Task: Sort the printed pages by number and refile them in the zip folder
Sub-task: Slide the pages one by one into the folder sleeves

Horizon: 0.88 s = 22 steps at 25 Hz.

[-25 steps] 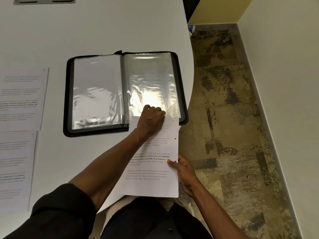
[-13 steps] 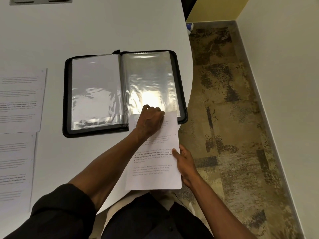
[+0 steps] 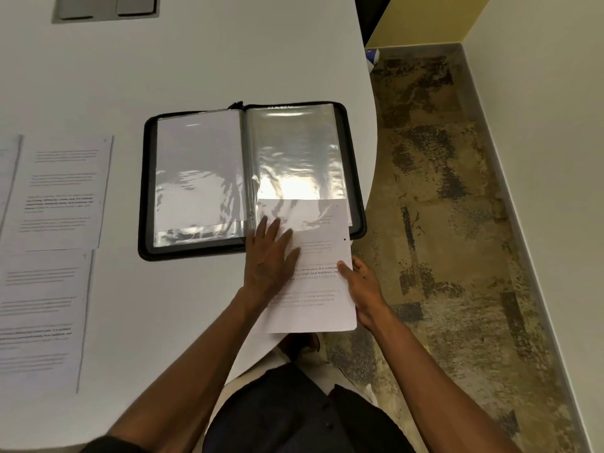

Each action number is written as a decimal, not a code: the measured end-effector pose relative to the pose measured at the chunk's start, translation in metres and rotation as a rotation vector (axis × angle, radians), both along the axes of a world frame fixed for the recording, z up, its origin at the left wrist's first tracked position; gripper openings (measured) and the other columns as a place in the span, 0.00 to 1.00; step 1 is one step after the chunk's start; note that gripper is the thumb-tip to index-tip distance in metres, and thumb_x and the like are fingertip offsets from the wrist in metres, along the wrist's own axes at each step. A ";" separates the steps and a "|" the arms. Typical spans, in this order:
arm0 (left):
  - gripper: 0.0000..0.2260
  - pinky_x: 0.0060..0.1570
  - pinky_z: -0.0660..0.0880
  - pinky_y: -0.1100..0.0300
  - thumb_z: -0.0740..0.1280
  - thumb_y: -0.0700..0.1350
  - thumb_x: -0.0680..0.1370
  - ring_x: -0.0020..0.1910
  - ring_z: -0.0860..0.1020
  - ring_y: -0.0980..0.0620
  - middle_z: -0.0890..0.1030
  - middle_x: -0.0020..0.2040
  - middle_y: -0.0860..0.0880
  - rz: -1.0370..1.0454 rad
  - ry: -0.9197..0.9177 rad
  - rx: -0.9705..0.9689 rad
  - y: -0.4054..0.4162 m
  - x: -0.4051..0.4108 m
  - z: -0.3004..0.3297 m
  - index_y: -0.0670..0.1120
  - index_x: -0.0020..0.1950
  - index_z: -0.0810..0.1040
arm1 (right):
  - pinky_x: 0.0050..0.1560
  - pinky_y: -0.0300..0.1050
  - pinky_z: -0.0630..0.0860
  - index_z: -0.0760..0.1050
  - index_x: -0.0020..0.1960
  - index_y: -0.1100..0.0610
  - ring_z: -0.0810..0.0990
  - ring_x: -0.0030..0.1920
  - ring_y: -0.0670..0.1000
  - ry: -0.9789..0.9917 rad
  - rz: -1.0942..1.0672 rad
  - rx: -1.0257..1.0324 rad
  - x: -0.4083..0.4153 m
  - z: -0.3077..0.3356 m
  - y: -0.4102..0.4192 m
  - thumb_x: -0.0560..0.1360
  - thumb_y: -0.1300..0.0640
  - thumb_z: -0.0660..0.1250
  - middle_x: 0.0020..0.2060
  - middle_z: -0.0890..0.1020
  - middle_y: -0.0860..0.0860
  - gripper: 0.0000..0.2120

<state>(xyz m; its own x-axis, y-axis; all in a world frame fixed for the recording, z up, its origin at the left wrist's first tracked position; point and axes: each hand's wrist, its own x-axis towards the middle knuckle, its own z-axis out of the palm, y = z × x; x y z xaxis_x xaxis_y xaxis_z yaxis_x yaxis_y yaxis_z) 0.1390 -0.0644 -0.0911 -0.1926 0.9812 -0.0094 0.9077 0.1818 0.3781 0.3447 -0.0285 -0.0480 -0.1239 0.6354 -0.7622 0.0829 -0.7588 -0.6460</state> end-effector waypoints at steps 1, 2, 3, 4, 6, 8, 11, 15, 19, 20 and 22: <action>0.26 0.76 0.53 0.40 0.60 0.61 0.81 0.79 0.53 0.41 0.61 0.79 0.42 0.008 0.014 -0.085 -0.024 -0.002 -0.002 0.50 0.76 0.67 | 0.49 0.48 0.83 0.72 0.67 0.51 0.84 0.51 0.51 -0.070 0.052 0.060 0.003 -0.002 -0.001 0.81 0.57 0.67 0.56 0.83 0.53 0.15; 0.30 0.77 0.48 0.38 0.56 0.65 0.81 0.80 0.44 0.42 0.51 0.81 0.44 -0.032 0.018 -0.176 -0.045 -0.003 -0.004 0.53 0.80 0.58 | 0.49 0.44 0.81 0.69 0.68 0.48 0.83 0.51 0.47 -0.162 0.127 0.148 0.006 -0.003 -0.005 0.80 0.57 0.69 0.57 0.82 0.49 0.19; 0.33 0.77 0.45 0.37 0.53 0.67 0.81 0.80 0.39 0.44 0.43 0.82 0.45 -0.091 0.012 -0.240 -0.062 -0.004 -0.005 0.55 0.81 0.51 | 0.51 0.38 0.78 0.67 0.71 0.47 0.80 0.52 0.43 -0.243 0.214 0.254 0.009 -0.004 -0.009 0.79 0.58 0.69 0.57 0.80 0.45 0.24; 0.35 0.76 0.44 0.36 0.52 0.69 0.80 0.79 0.36 0.45 0.38 0.81 0.46 -0.142 0.000 -0.272 -0.074 -0.004 -0.004 0.56 0.81 0.46 | 0.52 0.32 0.74 0.64 0.74 0.49 0.78 0.53 0.41 -0.311 0.288 0.372 0.011 -0.006 -0.013 0.78 0.60 0.69 0.58 0.77 0.42 0.27; 0.39 0.76 0.42 0.36 0.55 0.71 0.77 0.79 0.35 0.44 0.36 0.81 0.47 -0.189 -0.038 -0.265 -0.086 -0.003 -0.003 0.56 0.81 0.43 | 0.52 0.23 0.70 0.66 0.75 0.54 0.77 0.56 0.42 -0.398 0.357 0.552 0.009 -0.011 -0.021 0.77 0.65 0.69 0.60 0.77 0.44 0.29; 0.45 0.76 0.39 0.36 0.58 0.75 0.73 0.79 0.36 0.43 0.37 0.81 0.46 -0.276 -0.037 -0.256 -0.091 -0.002 -0.001 0.55 0.81 0.44 | 0.52 0.24 0.70 0.73 0.71 0.58 0.79 0.58 0.48 -0.459 0.343 0.613 0.001 -0.014 -0.020 0.77 0.67 0.68 0.61 0.80 0.50 0.23; 0.46 0.76 0.39 0.38 0.57 0.76 0.73 0.79 0.36 0.43 0.38 0.81 0.46 -0.426 0.060 -0.282 -0.097 0.001 -0.007 0.55 0.81 0.44 | 0.60 0.37 0.74 0.78 0.67 0.57 0.80 0.61 0.52 -0.429 0.242 0.495 -0.012 -0.013 -0.008 0.77 0.65 0.69 0.62 0.81 0.54 0.19; 0.32 0.77 0.49 0.40 0.57 0.58 0.82 0.80 0.40 0.45 0.43 0.82 0.46 -0.352 0.111 -0.256 -0.094 0.000 -0.018 0.55 0.82 0.45 | 0.66 0.42 0.73 0.76 0.68 0.55 0.77 0.66 0.51 -0.248 0.150 0.330 -0.015 -0.004 0.011 0.78 0.63 0.69 0.64 0.79 0.53 0.19; 0.34 0.76 0.54 0.41 0.67 0.45 0.78 0.80 0.52 0.42 0.56 0.80 0.44 -0.323 0.130 -0.185 -0.081 -0.004 -0.011 0.51 0.81 0.56 | 0.72 0.48 0.67 0.74 0.71 0.54 0.68 0.75 0.56 -0.534 0.452 0.769 -0.008 0.002 0.013 0.76 0.48 0.73 0.75 0.68 0.57 0.26; 0.34 0.75 0.57 0.40 0.68 0.44 0.77 0.79 0.55 0.41 0.59 0.79 0.44 -0.310 0.121 -0.170 -0.076 -0.004 -0.008 0.50 0.80 0.58 | 0.74 0.54 0.64 0.74 0.71 0.54 0.65 0.76 0.58 -0.638 0.597 0.987 -0.006 0.002 0.010 0.73 0.41 0.73 0.77 0.66 0.58 0.30; 0.33 0.73 0.62 0.40 0.68 0.45 0.75 0.77 0.60 0.41 0.64 0.78 0.44 -0.287 0.078 -0.165 -0.064 -0.005 -0.002 0.49 0.79 0.61 | 0.75 0.64 0.59 0.75 0.70 0.53 0.65 0.76 0.59 -0.779 0.969 1.260 -0.007 -0.001 0.006 0.70 0.32 0.70 0.73 0.71 0.56 0.36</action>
<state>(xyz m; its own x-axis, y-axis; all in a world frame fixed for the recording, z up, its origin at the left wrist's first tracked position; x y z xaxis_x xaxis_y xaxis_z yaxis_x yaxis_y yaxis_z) 0.1338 -0.1289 -0.0932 0.0848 0.9819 -0.1691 0.9558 -0.0322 0.2921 0.3380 -0.0223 -0.0488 -0.6572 0.7533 0.0257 0.7028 0.6247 -0.3403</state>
